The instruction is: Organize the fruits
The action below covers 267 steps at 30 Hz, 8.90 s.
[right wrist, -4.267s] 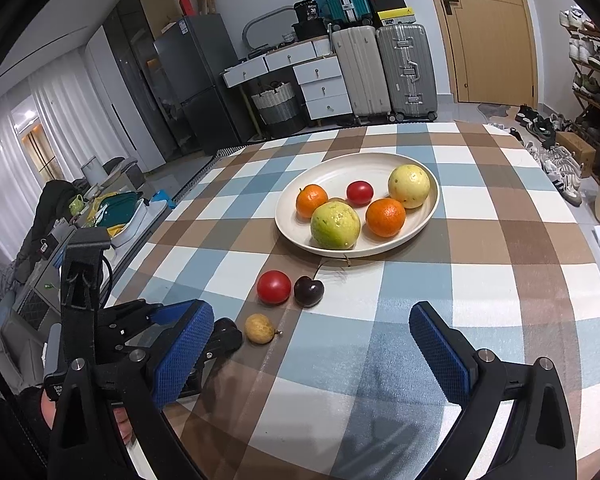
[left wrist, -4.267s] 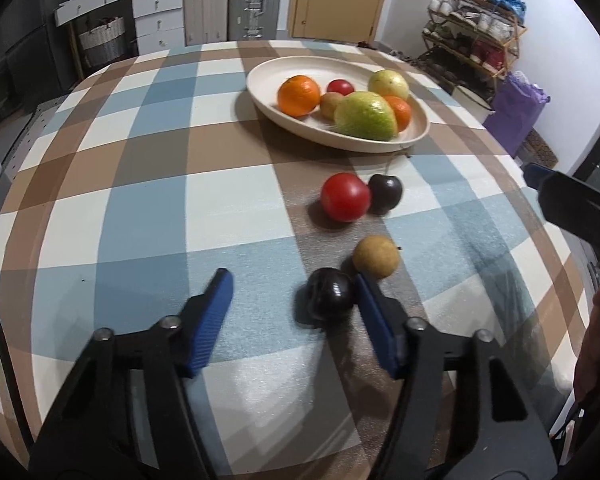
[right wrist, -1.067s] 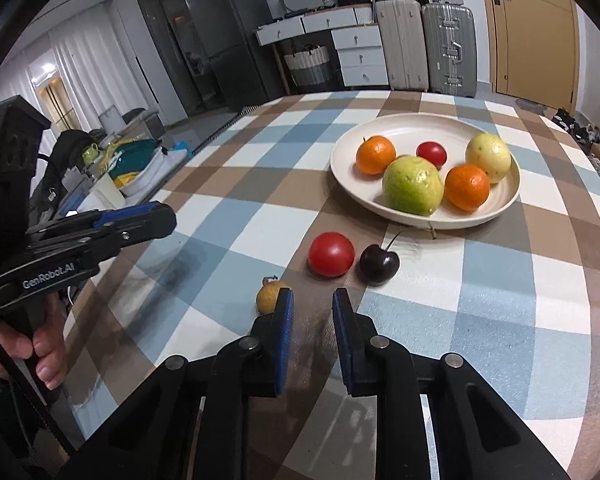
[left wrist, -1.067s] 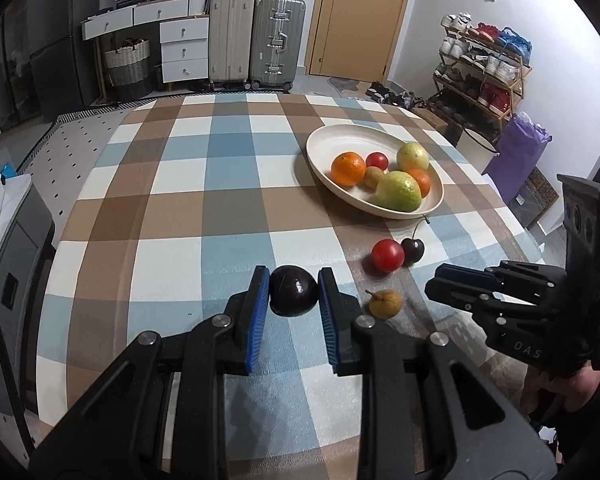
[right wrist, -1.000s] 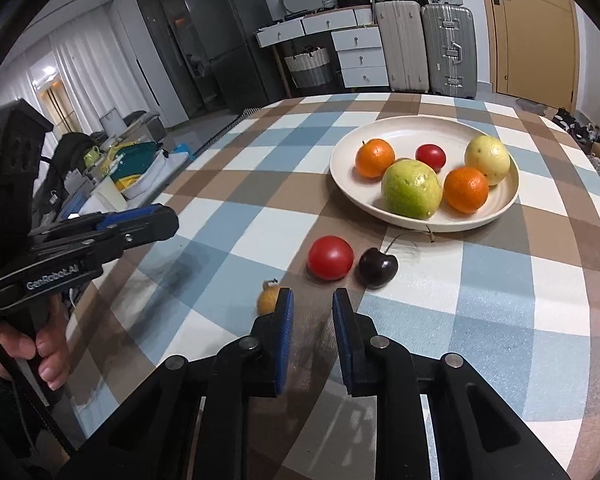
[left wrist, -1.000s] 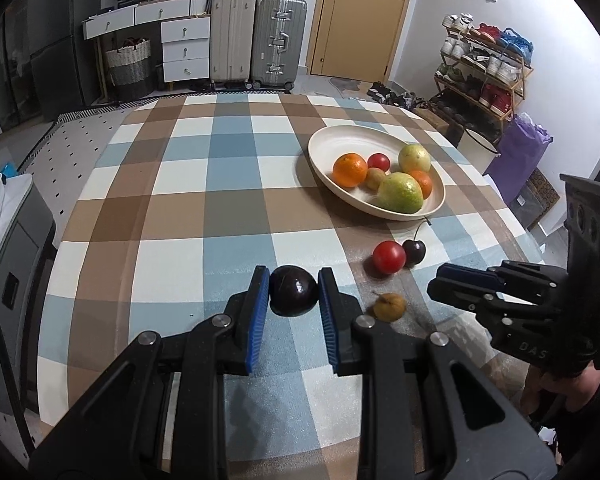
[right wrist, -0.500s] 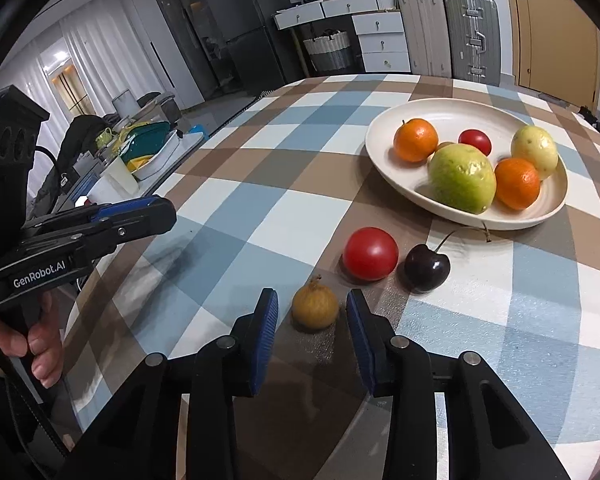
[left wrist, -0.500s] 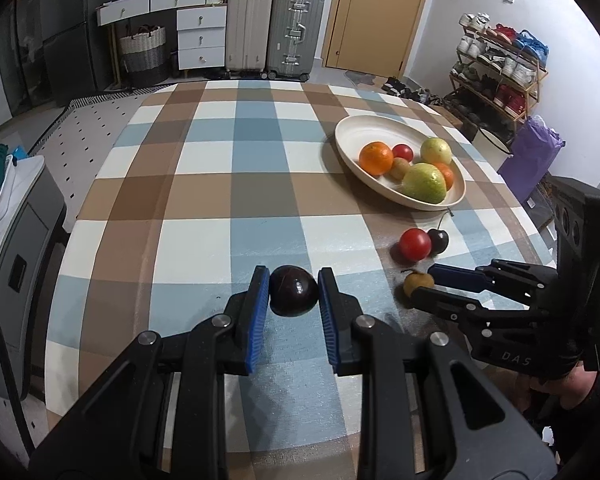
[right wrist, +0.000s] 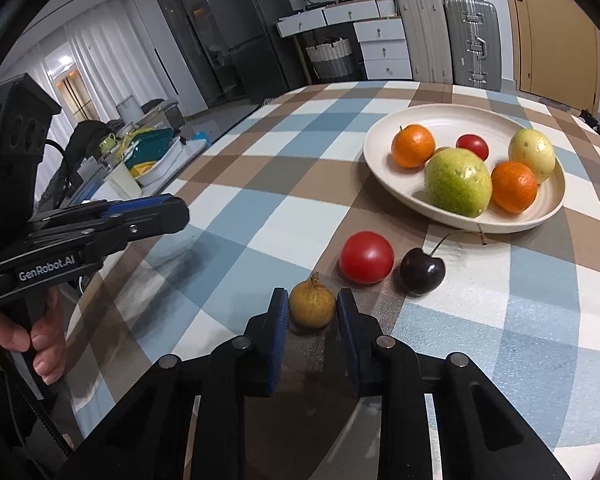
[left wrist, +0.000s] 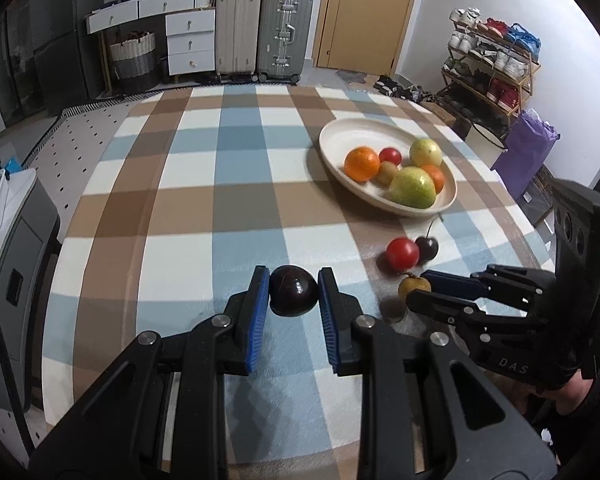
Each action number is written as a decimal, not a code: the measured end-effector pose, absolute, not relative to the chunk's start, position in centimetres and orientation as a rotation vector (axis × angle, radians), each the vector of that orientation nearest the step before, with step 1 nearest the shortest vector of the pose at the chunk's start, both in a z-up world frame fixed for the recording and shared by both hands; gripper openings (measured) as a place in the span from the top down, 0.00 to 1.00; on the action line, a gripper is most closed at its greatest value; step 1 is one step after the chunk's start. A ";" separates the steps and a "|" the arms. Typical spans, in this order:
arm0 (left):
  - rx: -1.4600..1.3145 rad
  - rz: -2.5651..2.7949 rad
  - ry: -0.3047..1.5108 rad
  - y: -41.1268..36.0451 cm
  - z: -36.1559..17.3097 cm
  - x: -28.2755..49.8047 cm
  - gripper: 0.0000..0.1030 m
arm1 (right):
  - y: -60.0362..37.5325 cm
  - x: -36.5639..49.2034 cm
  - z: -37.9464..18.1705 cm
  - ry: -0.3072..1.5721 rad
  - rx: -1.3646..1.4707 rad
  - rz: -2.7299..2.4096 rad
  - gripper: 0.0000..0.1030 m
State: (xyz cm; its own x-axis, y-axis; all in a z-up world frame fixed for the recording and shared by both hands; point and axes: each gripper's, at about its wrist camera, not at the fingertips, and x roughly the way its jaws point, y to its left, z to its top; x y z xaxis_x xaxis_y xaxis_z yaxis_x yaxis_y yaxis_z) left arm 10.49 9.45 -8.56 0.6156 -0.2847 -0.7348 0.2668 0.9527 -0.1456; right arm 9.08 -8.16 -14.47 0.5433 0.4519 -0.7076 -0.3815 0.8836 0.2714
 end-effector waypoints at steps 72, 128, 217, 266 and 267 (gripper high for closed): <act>0.015 -0.444 0.757 -0.9 -5.4 21.8 0.19 | -20.2 12.5 -6.3 0.582 0.221 0.274 0.16; -0.027 -0.554 0.947 -0.6 -13.2 15.2 0.73 | -17.3 6.5 -10.4 0.696 0.186 0.245 0.02; -0.029 -0.510 0.813 0.1 -4.4 24.6 0.72 | -16.8 17.9 -5.2 0.622 0.222 0.360 0.75; 0.026 -0.341 0.660 1.6 -6.2 21.3 0.01 | -18.6 12.8 -5.8 0.533 0.114 0.162 0.04; 0.034 -0.313 0.655 1.9 -6.2 20.6 0.01 | -18.4 12.4 -5.8 0.527 0.106 0.161 0.04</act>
